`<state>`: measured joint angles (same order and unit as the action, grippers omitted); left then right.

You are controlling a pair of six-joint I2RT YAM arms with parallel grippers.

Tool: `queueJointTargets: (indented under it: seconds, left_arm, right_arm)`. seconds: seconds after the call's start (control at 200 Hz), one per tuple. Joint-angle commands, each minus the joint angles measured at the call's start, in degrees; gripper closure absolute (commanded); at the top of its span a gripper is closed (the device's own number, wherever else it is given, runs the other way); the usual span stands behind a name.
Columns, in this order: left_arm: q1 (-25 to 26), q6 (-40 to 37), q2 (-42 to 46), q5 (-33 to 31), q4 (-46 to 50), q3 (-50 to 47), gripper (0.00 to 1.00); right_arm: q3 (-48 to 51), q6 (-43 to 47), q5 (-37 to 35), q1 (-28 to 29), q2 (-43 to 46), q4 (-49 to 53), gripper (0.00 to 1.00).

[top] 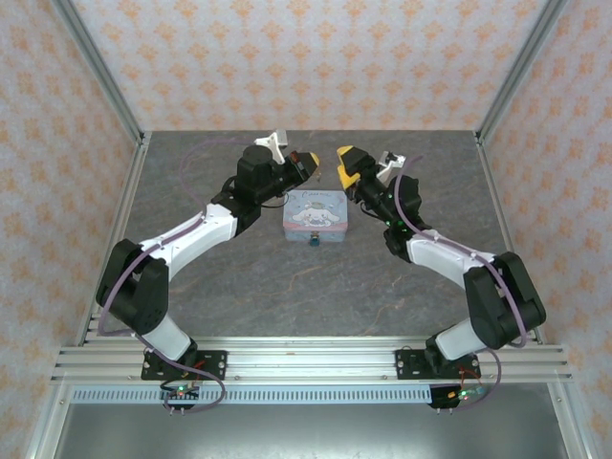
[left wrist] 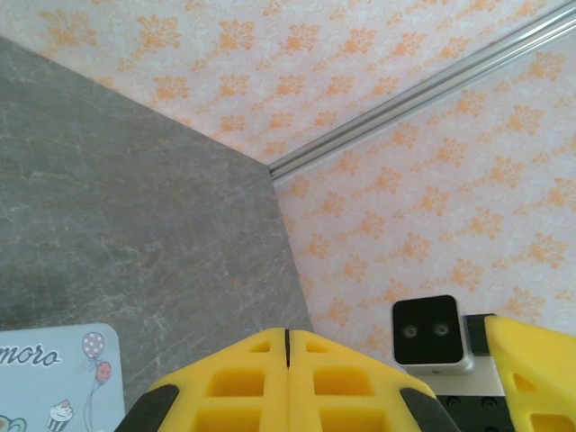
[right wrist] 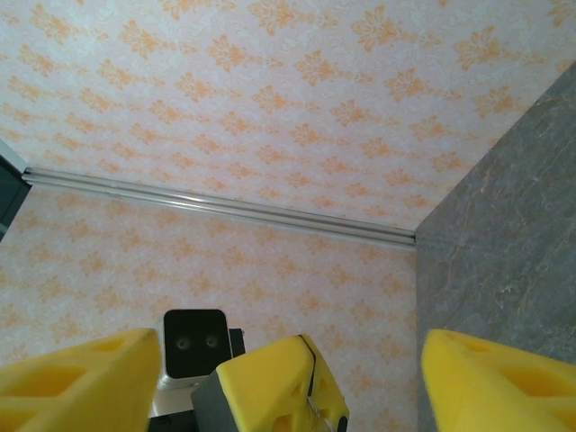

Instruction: Unlock a padlock with a key

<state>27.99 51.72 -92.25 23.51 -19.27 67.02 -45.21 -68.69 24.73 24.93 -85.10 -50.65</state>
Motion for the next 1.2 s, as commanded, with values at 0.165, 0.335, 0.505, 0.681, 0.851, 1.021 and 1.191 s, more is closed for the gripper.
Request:
queueJointTargets:
  seconds: [0.165,0.335,0.505,0.681,0.851,1.021,1.191]
  left_arm:
    - [-1.22,3.71,-1.09,3.02,-8.52,-0.93,1.00]
    - [-1.86,4.76,-2.58,4.32,-10.87,-0.47,1.00]
    - [-2.19,6.58,-4.20,4.97,-12.98,-0.11,1.00]
    - [-2.48,7.74,-4.80,5.06,-14.16,-0.20,1.00]
    - [-2.85,8.91,-5.16,5.06,-15.36,-0.40,1.00]
    - [-2.94,9.32,-5.49,4.98,-15.76,-0.23,1.00]
    - [-3.04,9.62,-5.83,4.88,-15.83,0.00,1.00]
  right_arm:
    - [-3.21,-2.94,1.92,-0.21,-5.41,-9.83,0.23]
    - [-4.74,-3.91,3.28,0.84,-7.75,-11.58,0.42]
    - [-6.03,-4.26,3.67,2.18,-9.80,-12.70,0.53]
    - [-6.03,-4.75,3.50,3.00,-11.13,-13.48,0.58]
    - [-5.16,-5.32,2.97,3.46,-12.08,-14.65,0.60]
    - [-4.54,-5.84,2.99,3.72,-12.55,-15.39,0.67]
    - [-4.14,-5.95,3.28,4.24,-12.72,-15.78,0.68]
